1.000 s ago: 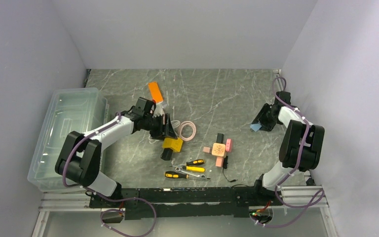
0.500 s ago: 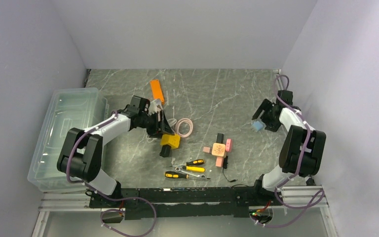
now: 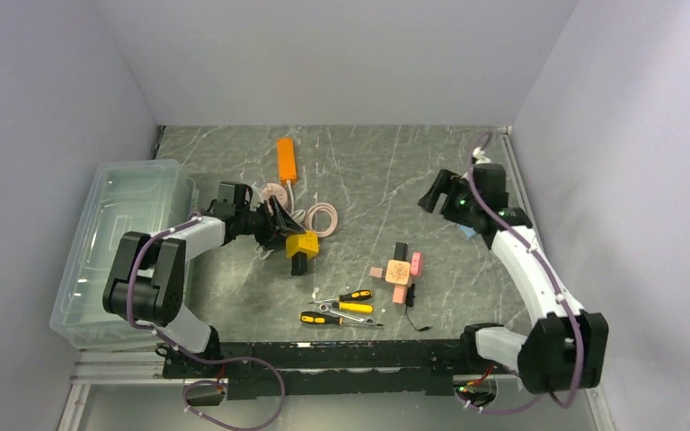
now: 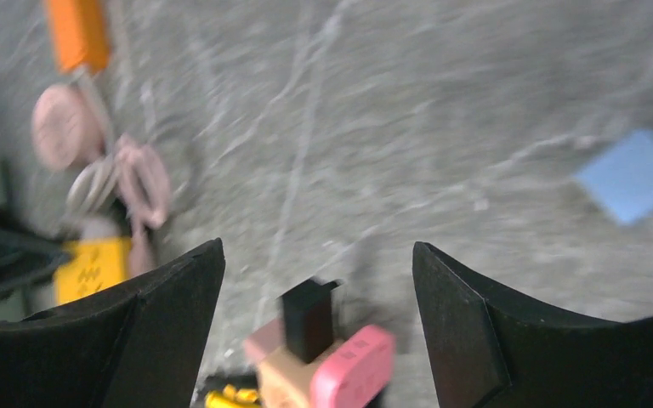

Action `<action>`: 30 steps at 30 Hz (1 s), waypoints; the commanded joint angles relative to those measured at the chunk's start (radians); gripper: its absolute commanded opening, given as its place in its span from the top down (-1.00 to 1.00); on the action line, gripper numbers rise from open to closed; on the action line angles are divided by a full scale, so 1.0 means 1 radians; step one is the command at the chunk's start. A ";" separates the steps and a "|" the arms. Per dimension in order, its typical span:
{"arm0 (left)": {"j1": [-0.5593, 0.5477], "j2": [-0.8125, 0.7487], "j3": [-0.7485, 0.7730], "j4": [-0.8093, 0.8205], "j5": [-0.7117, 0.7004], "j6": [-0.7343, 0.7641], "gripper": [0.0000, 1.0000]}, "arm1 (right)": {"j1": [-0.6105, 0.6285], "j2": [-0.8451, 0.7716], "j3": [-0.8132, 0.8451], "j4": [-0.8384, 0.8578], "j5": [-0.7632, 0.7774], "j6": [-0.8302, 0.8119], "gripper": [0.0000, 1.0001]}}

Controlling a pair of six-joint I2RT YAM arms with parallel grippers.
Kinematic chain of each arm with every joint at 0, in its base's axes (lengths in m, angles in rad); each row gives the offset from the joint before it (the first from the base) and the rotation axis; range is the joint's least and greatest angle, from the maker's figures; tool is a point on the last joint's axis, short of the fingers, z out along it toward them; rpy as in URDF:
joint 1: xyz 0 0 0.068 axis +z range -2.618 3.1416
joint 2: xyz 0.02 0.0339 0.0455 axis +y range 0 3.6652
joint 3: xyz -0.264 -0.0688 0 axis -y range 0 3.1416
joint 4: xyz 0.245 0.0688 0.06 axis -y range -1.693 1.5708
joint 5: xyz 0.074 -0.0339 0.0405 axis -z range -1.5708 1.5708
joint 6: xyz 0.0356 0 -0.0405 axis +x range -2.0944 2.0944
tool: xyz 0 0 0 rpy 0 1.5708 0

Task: Pull the plug off the socket
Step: Place the plug at the center of the board, then remove the plug from the socket.

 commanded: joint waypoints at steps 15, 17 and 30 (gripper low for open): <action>0.006 -0.080 -0.078 0.425 -0.178 -0.369 1.00 | 0.701 0.113 -0.078 0.425 0.150 0.319 -0.35; 0.006 -0.085 -0.086 0.430 -0.173 -0.367 1.00 | 0.758 0.184 -0.043 0.460 0.170 0.315 -0.28; 0.007 -0.118 -0.099 0.406 -0.155 -0.331 1.00 | 0.946 0.458 0.153 0.374 0.397 0.323 -0.25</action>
